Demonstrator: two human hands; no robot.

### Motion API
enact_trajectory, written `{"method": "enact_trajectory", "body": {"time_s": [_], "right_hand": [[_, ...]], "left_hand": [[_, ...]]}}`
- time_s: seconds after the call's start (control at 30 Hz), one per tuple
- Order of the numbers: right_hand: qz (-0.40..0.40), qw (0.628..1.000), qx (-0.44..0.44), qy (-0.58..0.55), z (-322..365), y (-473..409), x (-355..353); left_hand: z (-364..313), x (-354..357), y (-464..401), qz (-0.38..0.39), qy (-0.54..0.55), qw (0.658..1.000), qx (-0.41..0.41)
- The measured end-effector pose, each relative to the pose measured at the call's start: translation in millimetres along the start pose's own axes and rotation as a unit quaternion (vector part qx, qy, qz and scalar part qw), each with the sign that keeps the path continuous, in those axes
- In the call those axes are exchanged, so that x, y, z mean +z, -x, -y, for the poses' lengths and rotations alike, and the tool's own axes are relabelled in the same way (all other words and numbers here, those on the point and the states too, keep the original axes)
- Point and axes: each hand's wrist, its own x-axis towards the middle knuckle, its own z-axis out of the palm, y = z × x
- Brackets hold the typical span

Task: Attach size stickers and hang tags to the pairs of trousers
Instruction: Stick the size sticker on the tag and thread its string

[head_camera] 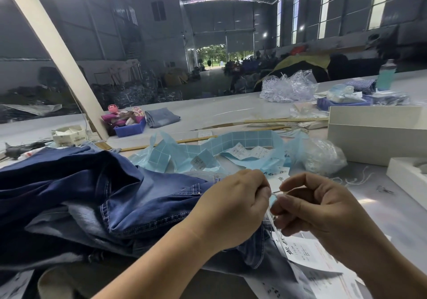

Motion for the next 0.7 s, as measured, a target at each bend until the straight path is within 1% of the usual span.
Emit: {"method": "enact_trajectory", "body": {"time_s": [0.13,0.37,0.5,0.6,0.7], "right_hand": [[0.032,0.998,-0.038,0.030,1.4,1.4,1.9],[0.008,0.992,-0.114,0.057,-4.0,-1.9,-4.9],[0.008,0.985,-0.138,0.102,-5.3,-2.7,-3.7],[0.006,0.982,-0.145,0.125,-5.9,-2.5,-1.7],[0.006,0.980,-0.149,0.130,-6.1,-3.0,-0.6]], "left_hand": [[-1.2,-1.9,1.0,0.018,0.027,0.999,0.010],[2.9,-2.9,-0.1,0.057,0.092,0.994,-0.007],[4.6,-2.2,-1.0,0.073,0.077,0.994,0.003],[6.1,-1.0,0.0,0.068,0.056,0.996,0.018],[6.7,0.2,0.8,0.053,0.058,0.997,0.028]]}}
